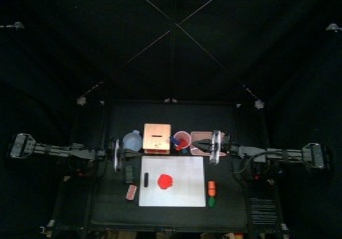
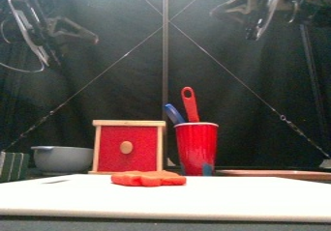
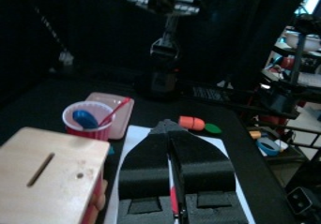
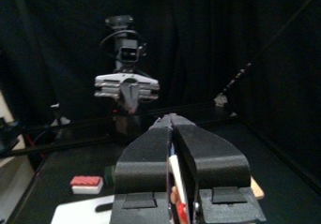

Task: Get the cutter from the drawer then cut the dough then place the extra dough in the bowl
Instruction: Open the drawer

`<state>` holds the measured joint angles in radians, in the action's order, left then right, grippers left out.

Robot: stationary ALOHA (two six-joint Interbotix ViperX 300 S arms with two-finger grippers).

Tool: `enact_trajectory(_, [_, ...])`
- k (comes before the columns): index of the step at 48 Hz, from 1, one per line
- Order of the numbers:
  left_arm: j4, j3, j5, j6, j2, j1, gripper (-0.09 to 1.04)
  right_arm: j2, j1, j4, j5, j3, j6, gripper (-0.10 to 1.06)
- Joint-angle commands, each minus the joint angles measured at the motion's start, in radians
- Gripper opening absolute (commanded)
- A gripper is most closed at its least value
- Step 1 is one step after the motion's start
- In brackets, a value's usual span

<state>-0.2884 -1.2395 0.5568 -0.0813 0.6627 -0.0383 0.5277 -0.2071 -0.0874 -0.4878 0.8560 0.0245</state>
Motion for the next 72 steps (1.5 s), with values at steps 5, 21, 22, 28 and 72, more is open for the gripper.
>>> enact_trajectory(5, [-0.163, 0.023, 0.009, -0.071, -0.040, -0.011, 0.65, -0.114, -0.032, -0.015, 0.098, -0.161, -0.002, 0.03])
enact_trajectory(21, [-0.305, 0.044, 0.009, -0.198, -0.130, -0.017, 0.90, -0.308, -0.100, -0.035, 0.377, -0.391, -0.003, 0.03])
enact_trajectory(22, [-0.319, 0.046, 0.009, -0.209, -0.140, -0.017, 0.90, -0.319, -0.104, -0.037, 0.393, -0.405, -0.003, 0.03])
enact_trajectory(28, [-0.400, 0.069, 0.006, -0.278, -0.213, -0.018, 0.90, -0.393, -0.133, -0.046, 0.515, -0.494, -0.003, 0.03])
enact_trajectory(72, [-0.511, 0.219, -0.043, -0.583, -0.541, -0.017, 0.89, -0.818, -0.190, 0.006, 1.083, -0.916, -0.021, 0.03])
